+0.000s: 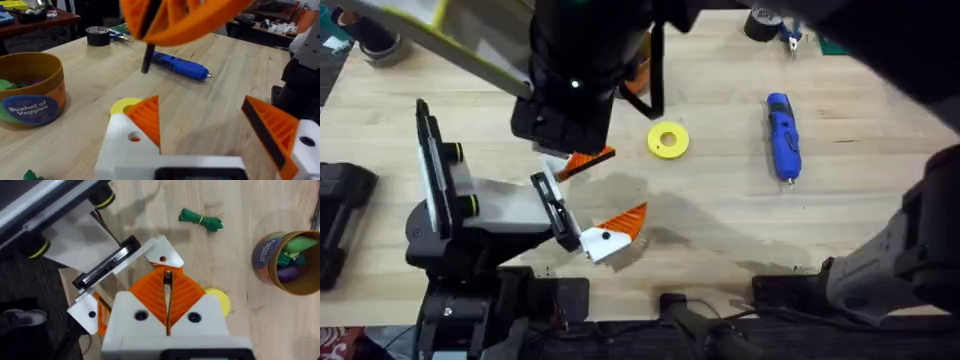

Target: Pick up the gripper from the table and insert it into the empty holder that is missing its gripper. Then pick up a screw, insert it into the mounting hole, and use the screwdriver to tighten it. Finally, clean up the table by picking up the vegetable and placing it into the bucket.

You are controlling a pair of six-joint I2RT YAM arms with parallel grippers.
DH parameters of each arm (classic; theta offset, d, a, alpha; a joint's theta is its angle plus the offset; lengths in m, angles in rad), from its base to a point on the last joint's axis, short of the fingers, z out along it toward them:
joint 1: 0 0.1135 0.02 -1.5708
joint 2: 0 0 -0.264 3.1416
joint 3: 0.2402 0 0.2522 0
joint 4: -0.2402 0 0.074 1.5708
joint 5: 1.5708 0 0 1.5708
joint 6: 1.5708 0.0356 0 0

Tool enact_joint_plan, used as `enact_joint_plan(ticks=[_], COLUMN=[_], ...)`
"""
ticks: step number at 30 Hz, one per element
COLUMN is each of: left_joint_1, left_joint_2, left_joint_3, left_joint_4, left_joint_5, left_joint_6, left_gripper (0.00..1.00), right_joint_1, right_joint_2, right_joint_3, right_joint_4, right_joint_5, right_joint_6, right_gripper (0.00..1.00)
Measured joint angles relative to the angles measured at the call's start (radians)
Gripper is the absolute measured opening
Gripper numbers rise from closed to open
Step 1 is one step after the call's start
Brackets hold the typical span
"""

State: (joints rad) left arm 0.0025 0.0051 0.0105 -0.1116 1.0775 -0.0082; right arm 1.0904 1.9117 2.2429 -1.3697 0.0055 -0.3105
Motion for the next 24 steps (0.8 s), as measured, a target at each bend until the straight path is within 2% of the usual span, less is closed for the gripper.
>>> enact_joint_plan(ticks=[24], left_joint_1=[0.000], left_joint_2=[0.000], left_joint_3=[0.000], left_joint_4=[0.000], left_joint_5=[0.000], left_joint_6=[0.000], left_gripper=[0.985], right_joint_1=[-0.003], right_joint_2=[0.039], right_joint_3=[0.000], right_joint_4=[-0.019], right_joint_5=[-0.052], right_joint_6=[-0.005], right_gripper=[0.006])
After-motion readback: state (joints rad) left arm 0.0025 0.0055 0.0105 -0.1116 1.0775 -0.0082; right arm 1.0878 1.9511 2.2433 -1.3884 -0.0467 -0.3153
